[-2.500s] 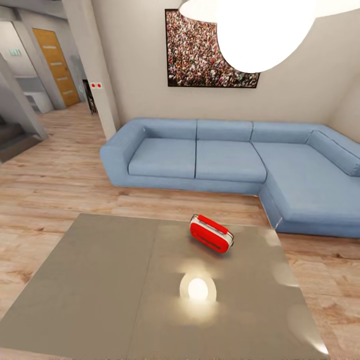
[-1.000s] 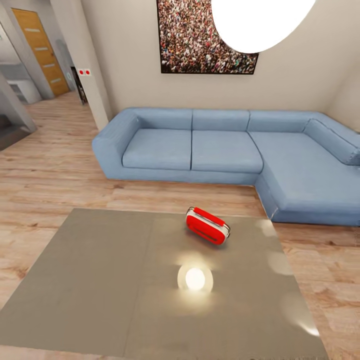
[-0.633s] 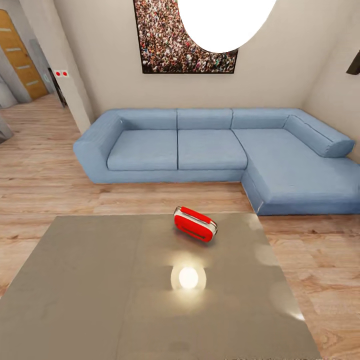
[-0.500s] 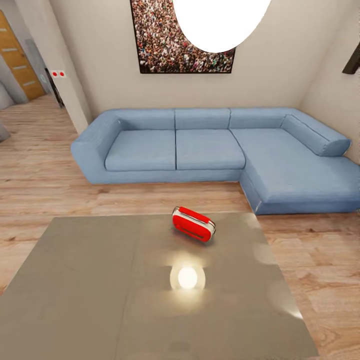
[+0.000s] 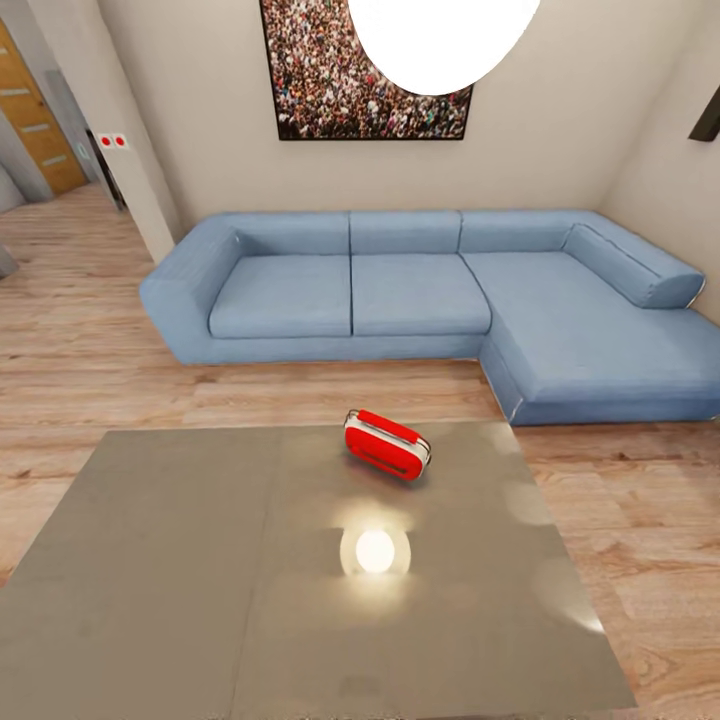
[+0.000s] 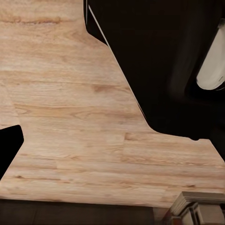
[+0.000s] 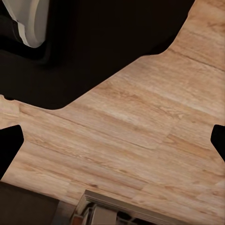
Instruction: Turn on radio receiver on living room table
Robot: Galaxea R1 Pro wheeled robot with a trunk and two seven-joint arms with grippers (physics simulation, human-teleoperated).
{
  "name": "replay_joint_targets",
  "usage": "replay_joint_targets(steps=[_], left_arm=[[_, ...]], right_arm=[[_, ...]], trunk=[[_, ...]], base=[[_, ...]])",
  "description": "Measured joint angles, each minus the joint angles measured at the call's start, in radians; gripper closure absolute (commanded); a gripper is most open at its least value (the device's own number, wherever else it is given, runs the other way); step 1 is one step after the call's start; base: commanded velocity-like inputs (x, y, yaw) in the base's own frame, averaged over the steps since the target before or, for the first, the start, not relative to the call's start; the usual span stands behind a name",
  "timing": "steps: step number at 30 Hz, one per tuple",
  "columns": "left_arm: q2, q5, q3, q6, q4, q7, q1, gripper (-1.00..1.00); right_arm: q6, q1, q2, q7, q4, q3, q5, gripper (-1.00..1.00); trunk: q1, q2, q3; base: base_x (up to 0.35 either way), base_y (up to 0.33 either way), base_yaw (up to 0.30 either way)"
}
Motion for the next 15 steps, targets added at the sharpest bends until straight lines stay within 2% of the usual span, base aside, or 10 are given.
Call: replay_joint_targets(steps=[15], left_arm=[[0.0,0.0,0.001,0.0,0.0,0.0,0.0,-1.0]], right_arm=[[-0.001,0.0,0.0,0.0,0.0,0.0,0.0,-1.0]], trunk=[[0.0,0.0,-0.024]], base=[[0.0,0.0,0.0]])
